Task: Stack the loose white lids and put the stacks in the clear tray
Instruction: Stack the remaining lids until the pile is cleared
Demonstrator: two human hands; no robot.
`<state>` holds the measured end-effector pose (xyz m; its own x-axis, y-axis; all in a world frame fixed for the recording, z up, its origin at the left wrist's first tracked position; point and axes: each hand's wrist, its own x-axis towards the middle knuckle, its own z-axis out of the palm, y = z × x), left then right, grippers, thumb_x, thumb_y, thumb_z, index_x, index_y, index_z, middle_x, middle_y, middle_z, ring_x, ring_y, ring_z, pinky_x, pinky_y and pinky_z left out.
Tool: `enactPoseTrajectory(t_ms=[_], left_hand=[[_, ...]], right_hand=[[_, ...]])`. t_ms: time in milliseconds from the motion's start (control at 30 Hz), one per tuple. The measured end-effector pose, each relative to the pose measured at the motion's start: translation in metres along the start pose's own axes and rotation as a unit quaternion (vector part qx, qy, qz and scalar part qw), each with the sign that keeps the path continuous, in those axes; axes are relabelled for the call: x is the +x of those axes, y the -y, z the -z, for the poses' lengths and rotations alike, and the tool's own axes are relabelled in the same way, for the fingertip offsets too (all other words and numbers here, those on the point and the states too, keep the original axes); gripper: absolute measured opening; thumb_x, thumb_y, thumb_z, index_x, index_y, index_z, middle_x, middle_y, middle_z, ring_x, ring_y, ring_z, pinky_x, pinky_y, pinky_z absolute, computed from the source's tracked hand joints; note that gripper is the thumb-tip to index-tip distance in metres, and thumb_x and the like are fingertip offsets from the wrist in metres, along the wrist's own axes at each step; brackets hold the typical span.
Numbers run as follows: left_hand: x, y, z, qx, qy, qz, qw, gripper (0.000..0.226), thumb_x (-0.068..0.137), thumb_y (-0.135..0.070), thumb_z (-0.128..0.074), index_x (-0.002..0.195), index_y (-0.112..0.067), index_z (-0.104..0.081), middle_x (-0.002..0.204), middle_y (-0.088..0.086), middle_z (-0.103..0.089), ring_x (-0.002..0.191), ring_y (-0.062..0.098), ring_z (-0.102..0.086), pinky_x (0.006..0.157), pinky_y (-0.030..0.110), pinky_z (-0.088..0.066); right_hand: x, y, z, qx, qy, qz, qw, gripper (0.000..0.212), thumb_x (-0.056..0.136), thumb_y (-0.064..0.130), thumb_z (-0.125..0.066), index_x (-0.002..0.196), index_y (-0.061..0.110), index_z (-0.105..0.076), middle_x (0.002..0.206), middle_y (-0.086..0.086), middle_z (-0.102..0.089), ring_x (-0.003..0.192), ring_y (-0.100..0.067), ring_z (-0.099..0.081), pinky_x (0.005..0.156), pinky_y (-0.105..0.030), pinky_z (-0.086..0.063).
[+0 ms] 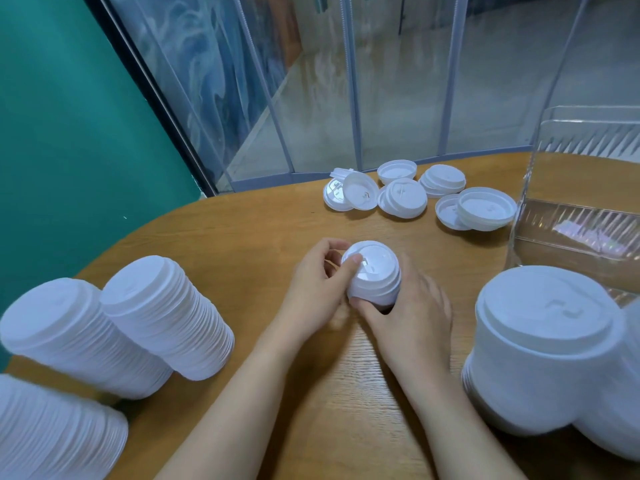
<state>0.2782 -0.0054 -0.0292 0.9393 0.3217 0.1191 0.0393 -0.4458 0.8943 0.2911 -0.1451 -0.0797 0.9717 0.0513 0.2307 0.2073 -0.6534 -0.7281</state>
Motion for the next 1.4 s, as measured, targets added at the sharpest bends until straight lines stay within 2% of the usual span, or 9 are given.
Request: enactPoseTrajectory(t_ms=[367, 533, 633, 733, 833, 967, 1133, 1300, 1400], left_hand=[[0.006, 0.020, 0.002, 0.015, 0.054, 0.006, 0.998, 0.027, 0.091, -0.048, -0.065, 0.111, -0.031, -0.070, 0.105, 0.002, -0.068, 0.074, 0.004, -0.055, 0.071, 0.019, -0.045], [0.011, 0.012, 0.007, -0.012, 0.079, 0.026, 0.996, 0.020, 0.095, -0.029, -0.074, 0.110, -0.017, -0.070, 0.106, 0.004, -0.071, 0.076, 0.001, -0.060, 0.072, 0.015, -0.050], [0.027, 0.007, 0.013, 0.006, 0.105, 0.021, 0.994, 0.018, 0.095, -0.034, -0.072, 0.102, -0.017, -0.073, 0.101, 0.005, -0.073, 0.079, 0.002, -0.062, 0.076, 0.017, -0.051], [0.055, 0.005, 0.008, 0.001, 0.047, 0.008, 0.999, 0.019, 0.101, -0.036, -0.065, 0.101, -0.017, -0.070, 0.098, 0.004, -0.069, 0.071, 0.003, -0.060, 0.064, 0.014, -0.049], [0.092, 0.007, 0.001, 0.015, -0.050, -0.006, 0.999, 0.031, 0.098, -0.032, -0.070, 0.122, -0.015, -0.063, 0.103, 0.002, -0.063, 0.069, -0.003, -0.056, 0.060, 0.019, -0.054], [0.138, 0.020, -0.009, 0.114, -0.091, -0.028, 0.989, 0.054, 0.092, -0.038, -0.075, 0.137, -0.017, -0.054, 0.122, -0.001, -0.056, 0.109, 0.010, -0.050, 0.095, 0.027, -0.041], [0.167, 0.029, -0.028, 0.188, -0.124, 0.001, 0.974, 0.041, 0.097, -0.044, -0.063, 0.125, -0.014, -0.067, 0.123, 0.004, -0.056, 0.125, 0.025, -0.045, 0.103, 0.029, -0.033], [0.168, 0.039, -0.040, 0.166, -0.158, 0.009, 0.973, 0.028, 0.098, -0.038, -0.062, 0.105, -0.015, -0.075, 0.107, -0.001, -0.048, 0.115, 0.024, -0.043, 0.099, 0.030, -0.033], [0.164, 0.044, -0.039, 0.140, -0.155, 0.009, 0.978, 0.026, 0.093, -0.042, -0.065, 0.093, -0.020, -0.078, 0.105, 0.001, -0.063, 0.110, 0.021, -0.050, 0.088, 0.025, -0.031]], right_hand=[[-0.001, 0.002, 0.004, 0.022, -0.002, 0.008, 1.000, 0.094, 0.072, 0.051, -0.084, 0.152, 0.020, -0.046, 0.132, -0.002, -0.066, 0.126, -0.027, -0.053, 0.112, -0.039, -0.030], [-0.003, 0.004, 0.001, 0.025, -0.012, 0.009, 1.000, 0.096, 0.073, 0.062, -0.080, 0.151, 0.018, -0.047, 0.133, -0.003, -0.066, 0.130, -0.028, -0.052, 0.112, -0.033, -0.024], [-0.003, 0.004, 0.001, 0.029, -0.019, 0.010, 0.999, 0.086, 0.078, 0.064, -0.072, 0.148, 0.019, -0.049, 0.128, -0.002, -0.067, 0.128, -0.028, -0.053, 0.110, -0.031, -0.024], [-0.002, 0.003, 0.000, 0.023, -0.022, 0.013, 0.999, 0.083, 0.079, 0.064, -0.072, 0.146, 0.020, -0.051, 0.124, -0.002, -0.068, 0.125, -0.027, -0.053, 0.111, -0.035, -0.027], [-0.002, 0.002, -0.002, 0.013, -0.020, 0.014, 1.000, 0.083, 0.080, 0.067, -0.069, 0.146, 0.021, -0.050, 0.124, -0.001, -0.067, 0.124, -0.026, -0.053, 0.114, -0.041, -0.031], [-0.003, 0.000, -0.002, 0.012, -0.016, 0.011, 1.000, 0.086, 0.080, 0.074, -0.059, 0.149, 0.024, -0.047, 0.130, 0.003, -0.065, 0.129, -0.023, -0.051, 0.117, -0.043, -0.032], [-0.001, 0.004, -0.005, -0.001, -0.015, 0.007, 1.000, 0.087, 0.078, 0.076, -0.049, 0.149, 0.025, -0.046, 0.129, 0.004, -0.065, 0.128, -0.021, -0.050, 0.116, -0.042, -0.033], [-0.003, 0.003, -0.004, -0.010, -0.020, 0.009, 1.000, 0.085, 0.079, 0.074, -0.050, 0.147, 0.022, -0.047, 0.127, 0.001, -0.066, 0.126, -0.024, -0.052, 0.116, -0.046, -0.037], [-0.003, 0.003, -0.004, -0.013, -0.020, 0.009, 1.000, 0.086, 0.080, 0.074, -0.049, 0.147, 0.021, -0.048, 0.125, 0.000, -0.066, 0.125, -0.024, -0.053, 0.115, -0.047, -0.038]])
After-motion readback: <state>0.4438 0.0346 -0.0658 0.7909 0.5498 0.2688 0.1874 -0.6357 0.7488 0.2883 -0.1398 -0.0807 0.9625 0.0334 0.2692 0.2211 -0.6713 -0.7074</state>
